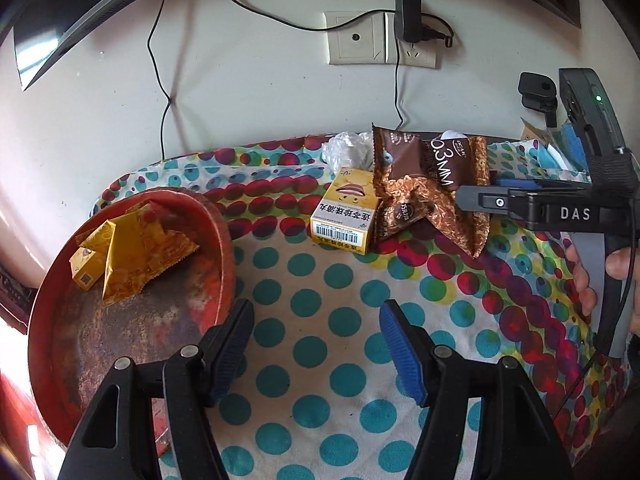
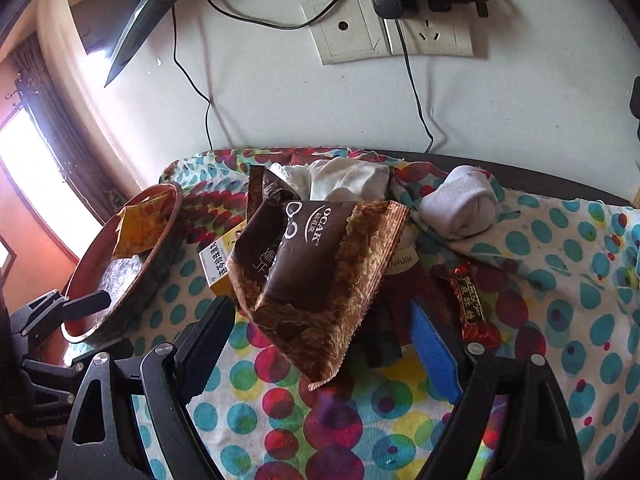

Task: Organize objects
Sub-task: 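Grasp the large yellow medicine box with the left gripper while the right gripper grasps the brown OCAR bag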

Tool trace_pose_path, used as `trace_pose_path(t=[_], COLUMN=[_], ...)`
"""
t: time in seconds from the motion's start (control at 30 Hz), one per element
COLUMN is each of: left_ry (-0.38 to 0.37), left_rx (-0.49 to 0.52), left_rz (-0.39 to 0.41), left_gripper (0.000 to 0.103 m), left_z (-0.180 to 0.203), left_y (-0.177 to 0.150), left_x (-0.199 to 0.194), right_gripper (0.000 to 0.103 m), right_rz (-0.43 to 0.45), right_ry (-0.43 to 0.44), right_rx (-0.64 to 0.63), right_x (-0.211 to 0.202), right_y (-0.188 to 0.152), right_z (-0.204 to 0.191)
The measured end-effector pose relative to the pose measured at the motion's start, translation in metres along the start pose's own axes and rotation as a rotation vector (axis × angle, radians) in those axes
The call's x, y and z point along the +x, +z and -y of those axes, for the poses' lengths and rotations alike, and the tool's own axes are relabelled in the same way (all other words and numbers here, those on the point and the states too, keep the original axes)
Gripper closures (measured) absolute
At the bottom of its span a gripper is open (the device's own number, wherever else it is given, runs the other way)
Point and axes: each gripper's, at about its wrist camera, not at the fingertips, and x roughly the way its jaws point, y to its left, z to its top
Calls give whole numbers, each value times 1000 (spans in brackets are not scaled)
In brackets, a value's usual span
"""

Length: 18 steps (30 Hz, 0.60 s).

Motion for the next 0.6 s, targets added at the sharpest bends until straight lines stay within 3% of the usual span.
trace_pose_path(t=[0.23,0.33,0.47,0.6], left_ry=[-28,-30,-37,-57], left_rx=[-15,-12,8,3], left_rz=[8,12,9,13], left_gripper=[36,36,36,36], left_z=[2,1,0,0], left_y=[15,21,29,36], left_x=[19,26,36,43], right_gripper=[19,26,45,48], right_rz=[28,49,68,99], right_ry=[60,46,47,-5], right_rx=[-20,-56,-47,-86], right_x=[19,22,19,5], right_y=[9,7,5,-3], right_z=[-10,-17,-13,-6])
